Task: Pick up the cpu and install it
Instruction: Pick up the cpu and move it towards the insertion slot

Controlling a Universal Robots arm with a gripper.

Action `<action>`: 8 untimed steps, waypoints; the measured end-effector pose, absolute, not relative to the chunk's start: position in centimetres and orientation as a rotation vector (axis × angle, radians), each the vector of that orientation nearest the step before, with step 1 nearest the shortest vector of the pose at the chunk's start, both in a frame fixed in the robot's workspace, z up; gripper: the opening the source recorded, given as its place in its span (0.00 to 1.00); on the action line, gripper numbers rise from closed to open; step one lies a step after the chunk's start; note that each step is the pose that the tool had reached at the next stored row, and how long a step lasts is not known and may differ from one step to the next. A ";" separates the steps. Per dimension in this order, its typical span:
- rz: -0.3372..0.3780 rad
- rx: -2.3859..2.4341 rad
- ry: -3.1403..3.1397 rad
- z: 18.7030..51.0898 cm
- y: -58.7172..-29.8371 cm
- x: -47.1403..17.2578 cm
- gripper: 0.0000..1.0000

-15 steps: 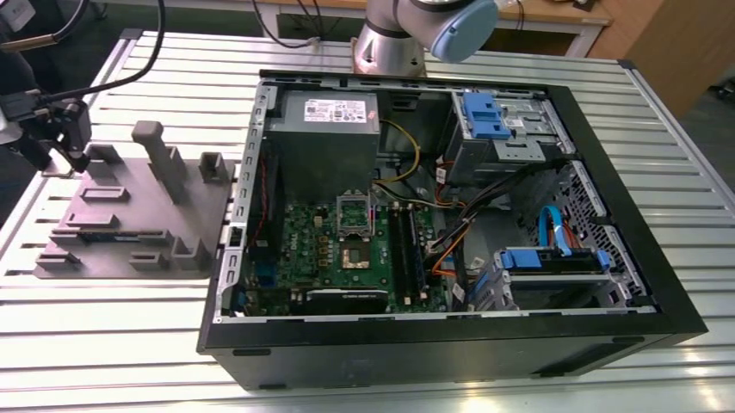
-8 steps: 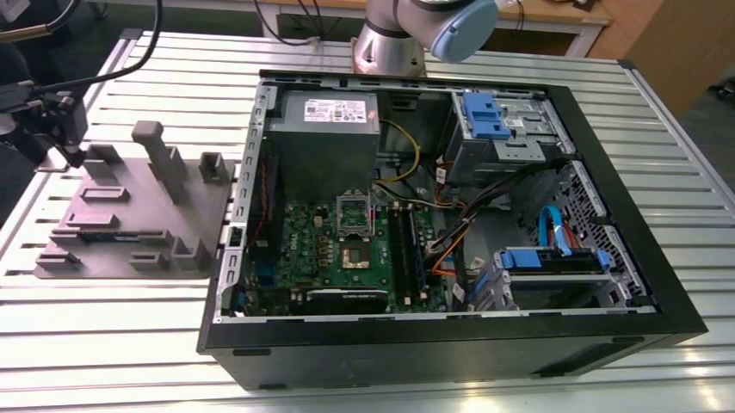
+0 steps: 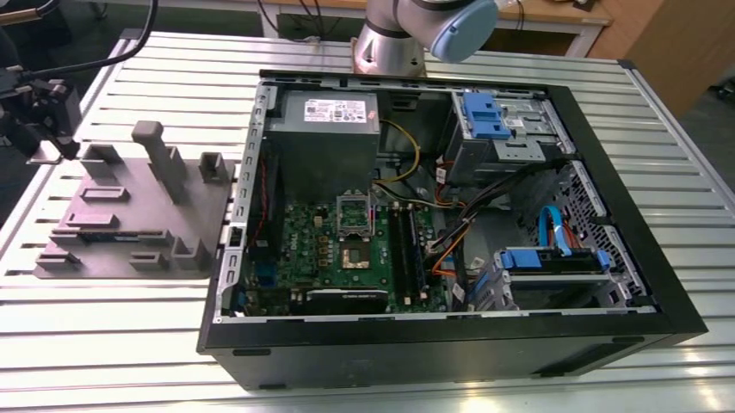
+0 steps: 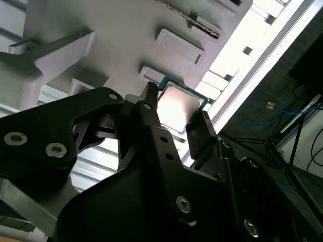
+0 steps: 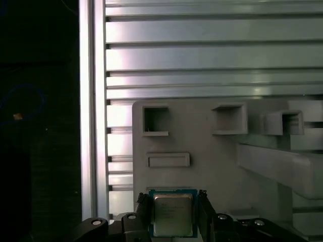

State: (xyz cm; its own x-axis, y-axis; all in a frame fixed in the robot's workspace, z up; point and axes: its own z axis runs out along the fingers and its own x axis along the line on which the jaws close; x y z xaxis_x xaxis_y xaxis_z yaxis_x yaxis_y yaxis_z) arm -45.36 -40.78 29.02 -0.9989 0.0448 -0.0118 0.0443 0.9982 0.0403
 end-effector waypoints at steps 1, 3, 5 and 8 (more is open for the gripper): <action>0.063 0.070 3.128 29.2 -40.8 -45.4 0.47; 0.063 0.070 3.127 29.3 -40.8 -45.4 0.47; 0.063 0.070 3.127 29.3 -40.8 -45.4 0.47; 0.063 0.070 3.128 29.3 -40.8 -45.4 0.47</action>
